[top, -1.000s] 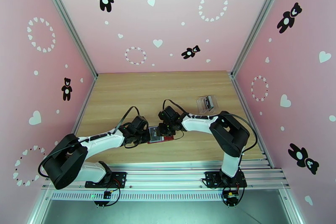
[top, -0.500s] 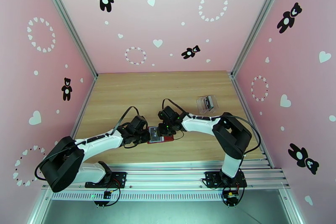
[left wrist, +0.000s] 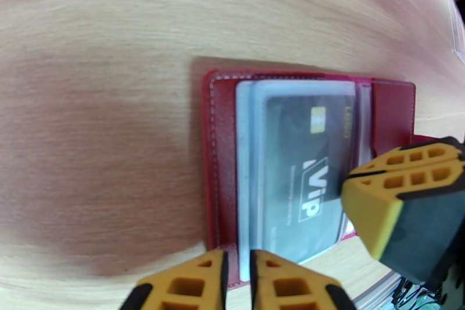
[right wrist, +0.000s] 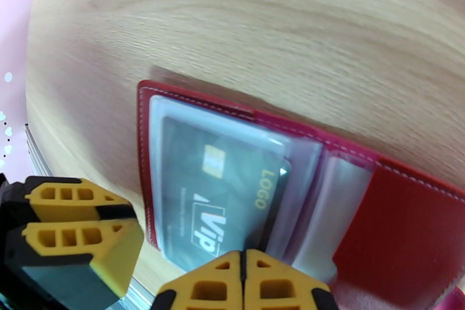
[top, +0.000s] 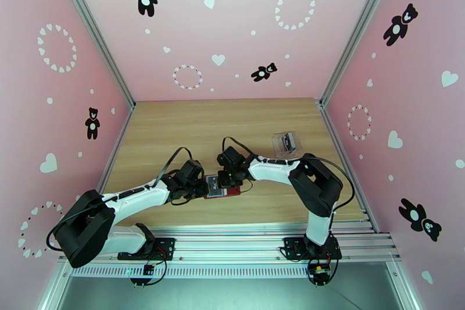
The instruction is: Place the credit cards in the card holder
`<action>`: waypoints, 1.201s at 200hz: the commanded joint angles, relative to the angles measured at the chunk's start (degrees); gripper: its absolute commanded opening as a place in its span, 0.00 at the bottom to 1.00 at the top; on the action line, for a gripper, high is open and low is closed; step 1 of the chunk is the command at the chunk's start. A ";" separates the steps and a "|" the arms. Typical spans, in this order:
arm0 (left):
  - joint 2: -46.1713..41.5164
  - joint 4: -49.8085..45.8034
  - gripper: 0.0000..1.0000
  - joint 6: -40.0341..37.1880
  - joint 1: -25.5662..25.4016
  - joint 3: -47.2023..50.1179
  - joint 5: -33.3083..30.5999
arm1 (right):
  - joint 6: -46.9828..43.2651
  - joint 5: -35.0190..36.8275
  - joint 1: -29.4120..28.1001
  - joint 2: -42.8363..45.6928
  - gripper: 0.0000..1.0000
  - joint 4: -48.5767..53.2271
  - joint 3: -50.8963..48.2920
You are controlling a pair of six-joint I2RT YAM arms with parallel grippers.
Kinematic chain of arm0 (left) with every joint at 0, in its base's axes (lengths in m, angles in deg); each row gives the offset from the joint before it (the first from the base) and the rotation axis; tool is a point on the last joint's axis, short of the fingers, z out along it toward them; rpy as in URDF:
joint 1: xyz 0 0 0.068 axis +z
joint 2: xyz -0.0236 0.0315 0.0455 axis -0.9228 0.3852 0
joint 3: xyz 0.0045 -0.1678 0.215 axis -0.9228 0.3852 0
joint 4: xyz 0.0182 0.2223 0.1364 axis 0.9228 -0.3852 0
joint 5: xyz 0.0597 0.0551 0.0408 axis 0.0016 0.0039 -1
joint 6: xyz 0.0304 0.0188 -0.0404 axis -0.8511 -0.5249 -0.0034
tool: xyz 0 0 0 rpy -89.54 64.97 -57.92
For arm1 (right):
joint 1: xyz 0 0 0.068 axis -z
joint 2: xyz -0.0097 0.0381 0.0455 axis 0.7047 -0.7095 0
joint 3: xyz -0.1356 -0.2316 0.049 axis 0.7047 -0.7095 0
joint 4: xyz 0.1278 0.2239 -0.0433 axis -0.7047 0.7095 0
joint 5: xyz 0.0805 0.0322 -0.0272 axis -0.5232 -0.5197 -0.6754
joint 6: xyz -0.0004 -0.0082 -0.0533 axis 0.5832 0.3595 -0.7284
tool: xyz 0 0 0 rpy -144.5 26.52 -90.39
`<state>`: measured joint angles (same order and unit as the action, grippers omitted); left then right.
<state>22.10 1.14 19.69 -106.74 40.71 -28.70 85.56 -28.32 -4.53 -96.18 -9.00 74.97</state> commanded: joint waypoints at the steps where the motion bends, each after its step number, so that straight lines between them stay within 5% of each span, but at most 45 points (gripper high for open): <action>1: -0.86 -1.27 0.20 0.12 0.46 -0.40 -1.18 | -0.71 0.18 -0.29 -0.86 0.04 1.31 1.00; 240: -2.99 -0.60 0.22 0.31 0.70 0.56 -1.60 | 1.22 1.07 -0.30 2.72 0.04 -0.38 -1.41</action>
<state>20.55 1.16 19.69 -106.46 40.71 -29.09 86.11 -27.84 -4.53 -95.44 -9.29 74.40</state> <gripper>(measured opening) 0.222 0.058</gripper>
